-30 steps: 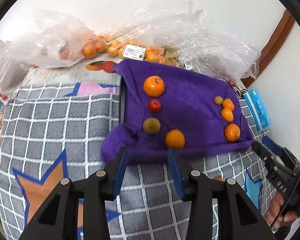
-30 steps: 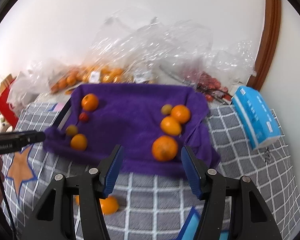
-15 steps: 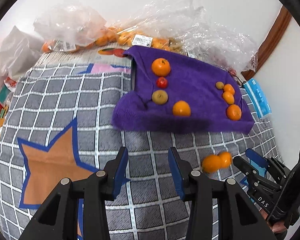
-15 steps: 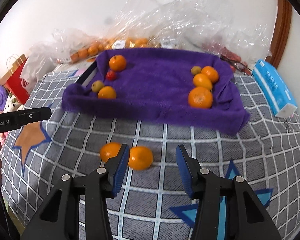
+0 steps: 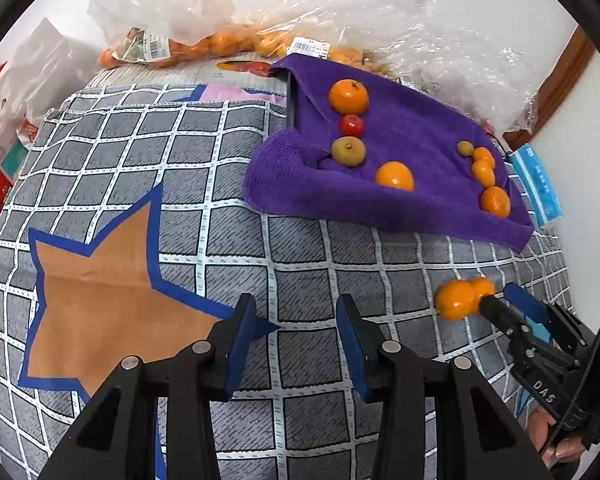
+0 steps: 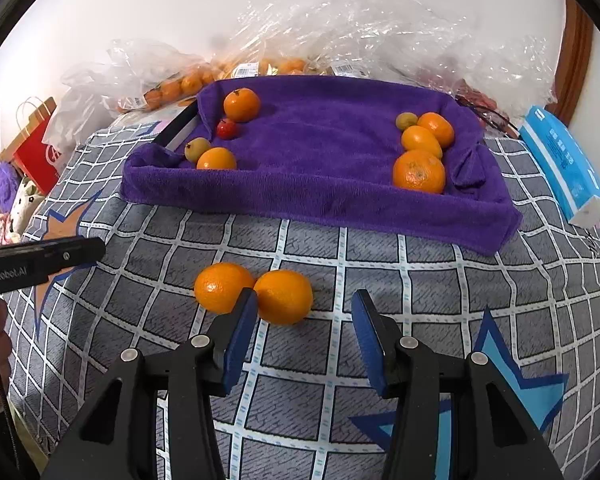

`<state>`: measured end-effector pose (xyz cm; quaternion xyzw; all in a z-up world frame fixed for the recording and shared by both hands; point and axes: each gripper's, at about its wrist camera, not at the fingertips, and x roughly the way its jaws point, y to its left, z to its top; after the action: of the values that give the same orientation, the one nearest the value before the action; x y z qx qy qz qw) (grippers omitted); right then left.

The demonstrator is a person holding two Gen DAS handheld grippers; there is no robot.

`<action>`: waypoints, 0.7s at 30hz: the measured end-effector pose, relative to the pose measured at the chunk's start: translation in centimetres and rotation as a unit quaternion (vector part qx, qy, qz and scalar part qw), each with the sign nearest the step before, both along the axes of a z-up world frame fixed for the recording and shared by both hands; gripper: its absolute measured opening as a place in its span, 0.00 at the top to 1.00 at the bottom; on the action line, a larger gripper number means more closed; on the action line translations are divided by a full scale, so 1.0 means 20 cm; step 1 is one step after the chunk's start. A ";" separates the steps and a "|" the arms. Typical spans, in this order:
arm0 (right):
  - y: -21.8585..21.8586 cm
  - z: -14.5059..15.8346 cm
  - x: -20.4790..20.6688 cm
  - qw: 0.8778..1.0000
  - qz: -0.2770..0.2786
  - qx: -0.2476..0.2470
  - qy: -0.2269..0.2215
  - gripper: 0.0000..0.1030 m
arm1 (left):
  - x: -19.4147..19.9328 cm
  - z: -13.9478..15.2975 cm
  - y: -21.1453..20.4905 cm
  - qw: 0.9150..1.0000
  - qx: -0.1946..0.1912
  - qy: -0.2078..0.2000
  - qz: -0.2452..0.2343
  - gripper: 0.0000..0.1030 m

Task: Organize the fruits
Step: 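Withdraw both open tools from the towel toward the two loose oranges on the cloth, then close the right tool on a round orange while the left tool moves toward the other orange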

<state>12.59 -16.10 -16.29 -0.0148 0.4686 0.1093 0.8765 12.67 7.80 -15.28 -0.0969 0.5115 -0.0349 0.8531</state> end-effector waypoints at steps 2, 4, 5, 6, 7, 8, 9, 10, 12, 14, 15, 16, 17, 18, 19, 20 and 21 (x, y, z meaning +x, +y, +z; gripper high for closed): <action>0.01 -0.01 0.00 1.000 0.006 0.000 0.001 0.53 | 0.00 -0.01 0.00 1.000 0.004 -0.003 0.005 0.62; 0.02 -0.01 0.01 1.000 0.011 -0.001 0.001 0.53 | -0.02 -0.02 0.01 1.000 0.005 -0.007 0.007 0.62; 0.03 -0.02 0.01 1.000 0.012 -0.001 0.001 0.53 | -0.02 -0.03 0.01 1.000 0.008 -0.010 0.008 0.62; 0.03 -0.02 0.01 1.000 0.014 -0.002 0.000 0.53 | -0.03 -0.03 0.01 1.000 0.010 -0.012 0.010 0.62; 0.04 -0.02 0.01 1.000 0.017 -0.002 0.000 0.53 | -0.03 -0.03 0.01 1.000 0.012 -0.013 0.012 0.62; 0.04 -0.03 0.01 1.000 0.018 -0.001 0.000 0.53 | -0.04 -0.04 0.02 1.000 0.014 -0.013 0.013 0.62; 0.04 -0.03 0.01 1.000 0.020 0.002 0.002 0.53 | -0.04 -0.05 0.02 1.000 0.013 -0.012 0.015 0.62; 0.04 -0.04 0.01 1.000 0.021 0.004 0.005 0.53 | -0.03 -0.06 0.02 1.000 0.010 -0.010 0.014 0.62; 0.04 -0.04 0.01 1.000 0.023 0.004 0.008 0.53 | -0.03 -0.07 0.02 1.000 0.010 -0.012 0.013 0.62; 0.05 -0.05 0.00 1.000 0.026 0.001 0.008 0.53 | -0.04 -0.07 0.01 1.000 0.015 -0.016 0.010 0.62; 0.05 -0.06 0.00 1.000 0.027 -0.001 0.010 0.53 | -0.04 -0.07 0.00 1.000 0.017 -0.017 0.006 0.62; 0.05 -0.07 0.01 1.000 0.027 -0.002 0.013 0.53 | -0.04 -0.07 -0.01 1.000 0.022 -0.017 0.003 0.62; 0.05 -0.09 0.01 1.000 0.025 -0.004 0.017 0.53 | -0.04 -0.07 -0.02 0.999 0.029 -0.019 -0.001 0.62; 0.06 -0.10 0.01 1.000 0.023 -0.006 0.013 0.54 | -0.04 -0.07 -0.02 0.999 0.033 -0.019 -0.004 0.62; 0.06 -0.10 0.00 1.000 0.020 -0.007 0.005 0.56 | -0.04 -0.07 -0.03 0.999 0.038 -0.021 -0.008 0.62; 0.06 -0.10 0.00 1.000 0.019 -0.006 0.003 0.58 | -0.05 -0.07 -0.03 0.999 0.039 -0.022 -0.009 0.62; 0.06 -0.10 0.00 1.000 0.016 -0.007 -0.005 0.62 | -0.05 -0.07 -0.02 0.999 0.039 -0.023 -0.010 0.62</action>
<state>12.61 -14.87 -18.30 -0.0288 0.4646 0.1205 0.8768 11.64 7.34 -16.69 -0.0580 0.4933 -0.0260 0.8675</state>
